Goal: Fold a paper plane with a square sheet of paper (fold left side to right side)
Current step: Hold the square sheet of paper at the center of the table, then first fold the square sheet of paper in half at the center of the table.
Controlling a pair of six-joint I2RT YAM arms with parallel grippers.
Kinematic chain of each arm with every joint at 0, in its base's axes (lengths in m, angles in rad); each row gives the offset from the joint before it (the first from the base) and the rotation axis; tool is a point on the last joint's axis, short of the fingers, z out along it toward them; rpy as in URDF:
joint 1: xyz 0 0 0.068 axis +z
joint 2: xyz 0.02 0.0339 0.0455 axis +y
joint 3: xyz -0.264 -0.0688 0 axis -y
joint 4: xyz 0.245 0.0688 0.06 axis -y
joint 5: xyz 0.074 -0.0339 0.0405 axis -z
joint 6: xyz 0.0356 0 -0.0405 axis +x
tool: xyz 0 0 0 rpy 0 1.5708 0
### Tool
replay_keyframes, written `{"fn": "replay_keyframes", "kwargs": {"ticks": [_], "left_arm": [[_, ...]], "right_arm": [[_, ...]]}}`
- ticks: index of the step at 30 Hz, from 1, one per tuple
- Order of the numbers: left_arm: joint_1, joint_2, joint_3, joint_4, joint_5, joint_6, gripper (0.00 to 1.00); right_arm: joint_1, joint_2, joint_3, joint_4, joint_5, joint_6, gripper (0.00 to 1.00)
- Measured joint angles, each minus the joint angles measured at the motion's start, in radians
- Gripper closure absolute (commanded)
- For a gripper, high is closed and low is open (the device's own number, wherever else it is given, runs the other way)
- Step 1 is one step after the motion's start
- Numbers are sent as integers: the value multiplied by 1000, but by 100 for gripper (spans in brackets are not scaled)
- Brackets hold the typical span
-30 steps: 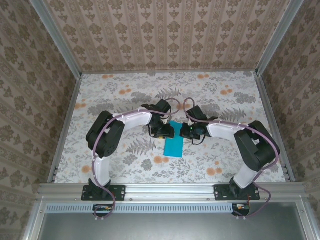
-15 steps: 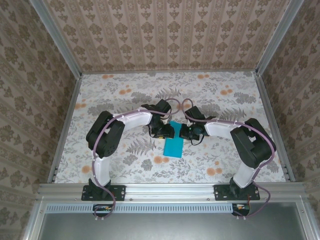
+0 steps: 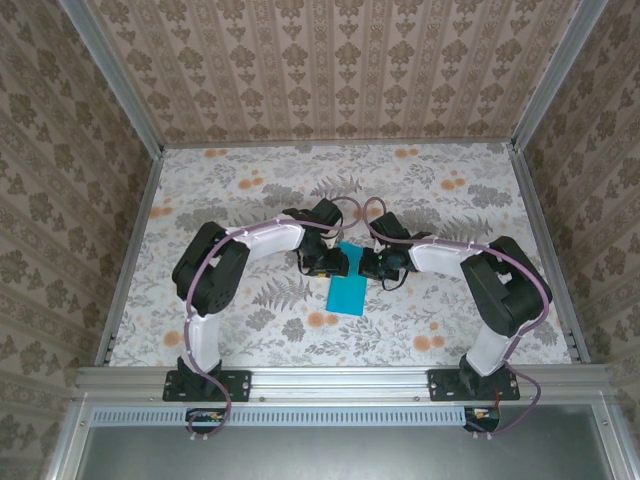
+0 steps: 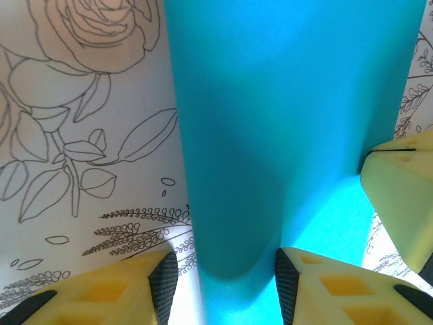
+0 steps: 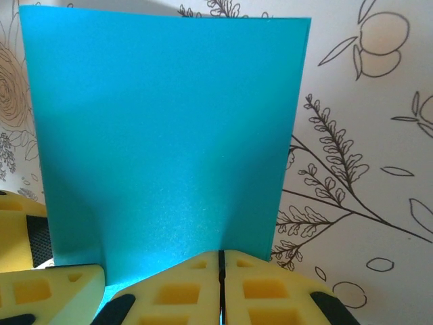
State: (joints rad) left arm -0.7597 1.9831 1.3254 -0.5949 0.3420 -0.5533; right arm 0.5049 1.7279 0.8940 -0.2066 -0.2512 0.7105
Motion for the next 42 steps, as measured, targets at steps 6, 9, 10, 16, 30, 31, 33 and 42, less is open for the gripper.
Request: {"fn": "replay_keyframes", "kwargs": {"ticks": [6,9,10,16,30,31,33,42], "left_arm": [[-5,-42,-39,43,-3,0,44],[11,-95,-69,53,-6,0,43],[18,-114,-73,56,-7,0,43],[49,-225,-103,107,16,-7,63],[34,-117,-145,261,227,-31,79],[34,-108,-145,259,226,-31,79],[34,-96,-145,250,215,-30,79],[34,-62,-155,227,166,-25,84]], "right_arm": [[1,9,18,-27,4,0,91],[2,14,27,-36,5,0,91],[2,15,27,-37,5,0,91],[2,19,33,-45,5,0,91],[2,26,47,-63,5,-1,91],[2,27,47,-64,5,-1,91],[2,27,48,-67,7,-1,91],[2,34,62,-87,10,-8,91]]}}
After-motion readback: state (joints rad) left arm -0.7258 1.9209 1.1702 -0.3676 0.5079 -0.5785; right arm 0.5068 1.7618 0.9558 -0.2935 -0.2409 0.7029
